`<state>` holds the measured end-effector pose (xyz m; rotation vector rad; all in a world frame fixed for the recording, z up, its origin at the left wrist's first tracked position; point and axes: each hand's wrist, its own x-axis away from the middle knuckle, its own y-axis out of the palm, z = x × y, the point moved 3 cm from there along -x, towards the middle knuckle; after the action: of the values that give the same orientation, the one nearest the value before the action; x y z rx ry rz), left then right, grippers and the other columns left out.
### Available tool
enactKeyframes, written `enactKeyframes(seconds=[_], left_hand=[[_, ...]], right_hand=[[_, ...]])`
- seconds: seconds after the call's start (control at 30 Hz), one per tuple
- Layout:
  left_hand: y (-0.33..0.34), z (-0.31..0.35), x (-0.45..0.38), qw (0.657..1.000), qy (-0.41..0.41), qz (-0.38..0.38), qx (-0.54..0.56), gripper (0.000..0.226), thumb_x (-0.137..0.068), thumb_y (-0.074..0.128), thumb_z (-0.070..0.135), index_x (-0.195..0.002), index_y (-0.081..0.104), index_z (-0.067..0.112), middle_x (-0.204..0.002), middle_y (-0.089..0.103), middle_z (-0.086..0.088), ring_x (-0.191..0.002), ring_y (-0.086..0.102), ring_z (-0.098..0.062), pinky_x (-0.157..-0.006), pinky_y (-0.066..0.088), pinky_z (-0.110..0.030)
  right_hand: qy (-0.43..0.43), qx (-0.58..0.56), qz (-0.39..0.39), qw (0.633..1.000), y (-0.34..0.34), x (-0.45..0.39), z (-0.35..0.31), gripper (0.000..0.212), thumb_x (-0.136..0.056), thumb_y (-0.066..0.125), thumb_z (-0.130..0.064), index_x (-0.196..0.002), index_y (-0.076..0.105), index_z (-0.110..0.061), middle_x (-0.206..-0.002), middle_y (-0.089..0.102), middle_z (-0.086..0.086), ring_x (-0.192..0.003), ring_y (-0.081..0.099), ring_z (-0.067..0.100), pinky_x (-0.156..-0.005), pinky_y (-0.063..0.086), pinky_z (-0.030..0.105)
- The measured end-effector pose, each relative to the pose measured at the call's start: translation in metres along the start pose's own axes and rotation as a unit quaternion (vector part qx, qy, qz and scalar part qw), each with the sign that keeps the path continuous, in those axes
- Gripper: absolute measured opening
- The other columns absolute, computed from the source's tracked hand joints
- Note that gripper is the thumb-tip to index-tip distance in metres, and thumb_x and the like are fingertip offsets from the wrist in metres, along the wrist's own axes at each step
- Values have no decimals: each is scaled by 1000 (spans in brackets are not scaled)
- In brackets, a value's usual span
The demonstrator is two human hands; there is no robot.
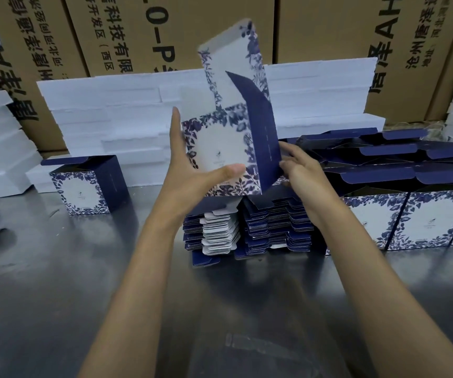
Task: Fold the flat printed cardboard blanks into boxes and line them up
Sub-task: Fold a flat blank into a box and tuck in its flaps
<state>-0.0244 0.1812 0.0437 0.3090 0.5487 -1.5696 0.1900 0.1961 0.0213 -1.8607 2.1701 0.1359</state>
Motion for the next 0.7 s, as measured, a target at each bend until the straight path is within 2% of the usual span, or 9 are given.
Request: enactKeyframes(seconds=[0.07, 0.13, 0.27, 0.33, 0.43, 0.5, 0.57, 0.63, 0.7], left_hand=[[1, -3, 1, 1000, -19, -2, 16, 127, -59, 93, 41, -152, 7, 56, -139, 43, 22, -117, 49, 17, -92, 45, -12], [1, -3, 1, 999, -38, 13, 12, 104, -68, 85, 55, -150, 20, 54, -135, 49, 17, -116, 54, 8, -85, 47, -14], [1, -5, -2, 997, -55, 51, 8, 52, -90, 61, 60, -136, 44, 44, -125, 62, 13, -103, 62, 8, -78, 48, -20], [2, -5, -2, 997, -60, 48, 8, 49, -91, 62, 57, -135, 48, 40, -123, 63, 8, -104, 64, 3, -75, 49, -18], [3, -2, -1, 997, -68, 29, -3, 49, -89, 64, 57, -133, 45, 46, -124, 61, 7, -103, 64, 0, -74, 51, -18], [4, 2, 0, 998, -57, 21, -15, 46, -88, 65, 59, -128, 43, 55, -123, 60, 11, -100, 64, 3, -78, 51, -21], [4, 5, 2, 999, -44, 16, -23, 41, -87, 65, 59, -125, 48, 57, -123, 61, 12, -101, 64, 1, -77, 51, -20], [3, 7, 3, 999, -39, 4, -27, 33, -88, 64, 60, -120, 58, 53, -118, 63, 14, -97, 64, 4, -78, 49, -20], [3, 7, 4, 998, -50, -3, -23, 27, -91, 60, 61, -113, 68, 47, -120, 65, 13, -102, 64, 0, -85, 49, -26]], right_hand=[[2, 22, 17, 1000, -3, 0, 4, 45, -102, 43, -4, -116, 62, -43, -90, 71, -25, -79, 64, -18, -59, 47, 4], [13, 31, 29, 999, -4, 1, 4, 38, -103, 47, -9, -130, 61, -32, -98, 70, -15, -77, 66, -12, -57, 49, 6], [57, -4, 39, 998, -5, 2, -6, 40, -104, 48, -47, -136, 61, -29, -130, 67, -7, -119, 62, 14, -81, 47, 26], [65, -38, 1, 997, -4, 4, -16, 64, -90, 45, -75, -140, 55, -37, -138, 62, -9, -122, 61, 16, -84, 49, 32], [42, -52, -86, 994, 3, 10, -28, 83, -67, 45, -98, -139, 47, -57, -155, 45, -17, -141, 46, 17, -113, 38, 50], [30, -31, -106, 993, 7, 12, -27, 97, -63, 55, -97, -149, 35, -56, -162, 32, -22, -148, 34, 13, -121, 24, 53], [29, -16, -86, 996, 9, 12, -23, 107, -66, 69, -84, -157, 24, -47, -162, 32, -20, -147, 34, 10, -117, 27, 44], [29, -25, -72, 997, 11, 12, -21, 95, -79, 74, -61, -158, 24, -44, -158, 38, -17, -142, 39, 9, -105, 31, 36], [32, -39, -76, 996, 13, 12, -20, 82, -87, 71, -42, -157, 28, -44, -153, 44, -15, -136, 45, 7, -107, 36, 35]])
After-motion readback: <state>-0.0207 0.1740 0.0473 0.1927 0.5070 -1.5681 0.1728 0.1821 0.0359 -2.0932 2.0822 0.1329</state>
